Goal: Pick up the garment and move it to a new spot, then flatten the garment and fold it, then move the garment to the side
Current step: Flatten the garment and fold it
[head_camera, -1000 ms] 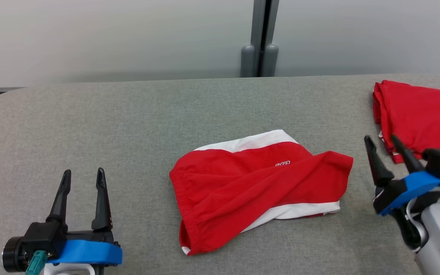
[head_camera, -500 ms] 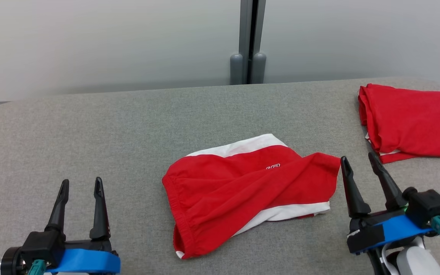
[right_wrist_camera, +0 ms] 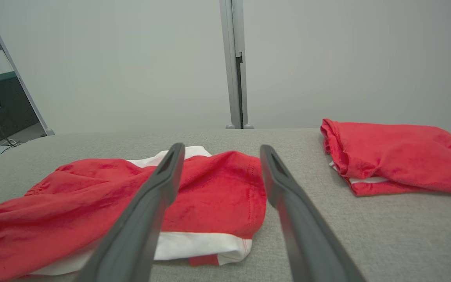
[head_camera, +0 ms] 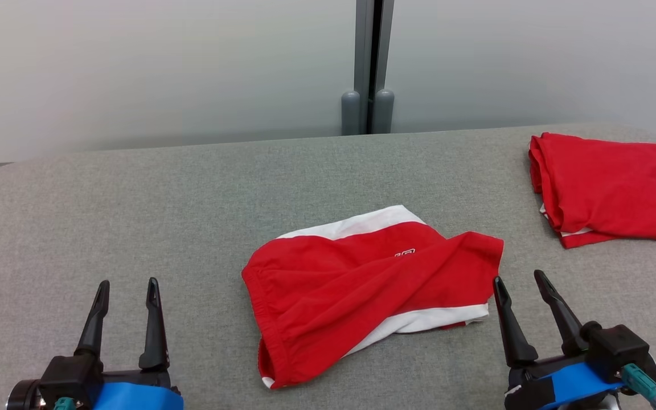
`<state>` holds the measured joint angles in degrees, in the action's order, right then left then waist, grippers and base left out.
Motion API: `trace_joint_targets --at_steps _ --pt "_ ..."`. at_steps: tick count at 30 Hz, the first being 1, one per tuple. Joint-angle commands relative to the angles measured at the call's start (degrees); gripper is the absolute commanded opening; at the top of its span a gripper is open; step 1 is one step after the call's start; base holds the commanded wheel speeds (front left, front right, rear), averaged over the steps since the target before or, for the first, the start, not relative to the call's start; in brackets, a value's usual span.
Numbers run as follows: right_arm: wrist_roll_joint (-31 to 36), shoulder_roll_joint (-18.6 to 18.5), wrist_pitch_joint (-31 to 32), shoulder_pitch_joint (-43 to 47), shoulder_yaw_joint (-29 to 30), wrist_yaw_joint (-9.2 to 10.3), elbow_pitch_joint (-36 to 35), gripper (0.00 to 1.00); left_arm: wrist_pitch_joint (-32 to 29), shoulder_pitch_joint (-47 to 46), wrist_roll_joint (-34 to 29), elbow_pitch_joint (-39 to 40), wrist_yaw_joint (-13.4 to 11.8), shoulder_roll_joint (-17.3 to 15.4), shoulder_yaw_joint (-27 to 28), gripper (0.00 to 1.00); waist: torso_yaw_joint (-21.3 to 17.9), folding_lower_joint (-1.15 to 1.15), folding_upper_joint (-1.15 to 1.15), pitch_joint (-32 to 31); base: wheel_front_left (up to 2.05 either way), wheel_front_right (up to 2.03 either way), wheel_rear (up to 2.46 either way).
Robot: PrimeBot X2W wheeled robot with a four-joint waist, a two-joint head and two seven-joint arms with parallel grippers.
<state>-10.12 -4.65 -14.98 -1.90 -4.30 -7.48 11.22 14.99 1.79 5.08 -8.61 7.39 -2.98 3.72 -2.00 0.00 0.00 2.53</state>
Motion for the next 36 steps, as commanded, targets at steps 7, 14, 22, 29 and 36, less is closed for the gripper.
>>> trace_joint_targets --at_steps 7,14,22,29,36 --pt "1.0 -0.4 -0.3 0.1 2.6 -0.04 2.6 1.00 0.2 0.6 -0.2 -0.4 0.1 0.0 -4.4 1.00 0.3 0.00 0.00 -0.5 0.00 0.00 0.00" --pt "1.1 -0.8 -0.3 -1.5 5.5 -0.04 7.4 1.00 0.3 1.5 0.5 -1.7 0.1 -1.8 -13.7 1.00 0.7 0.00 0.00 -0.4 0.00 0.00 0.00" --pt "0.0 -0.5 -0.3 -4.4 7.6 -0.04 13.6 1.00 0.3 2.5 2.0 -4.0 0.1 -4.8 -23.8 1.00 1.0 0.00 0.00 0.6 0.00 0.00 0.00" --pt "-1.2 0.1 -0.3 -7.4 7.1 -0.04 18.6 1.00 0.3 1.8 3.5 -8.6 0.1 -5.6 -28.6 1.00 0.7 0.00 0.00 1.6 0.00 0.00 0.00" --pt "-2.3 0.9 -0.3 -10.1 5.3 -0.04 24.3 1.00 0.2 -1.1 4.5 -13.6 0.1 -5.6 -31.8 1.00 0.3 0.00 0.00 3.0 0.00 0.00 0.00"
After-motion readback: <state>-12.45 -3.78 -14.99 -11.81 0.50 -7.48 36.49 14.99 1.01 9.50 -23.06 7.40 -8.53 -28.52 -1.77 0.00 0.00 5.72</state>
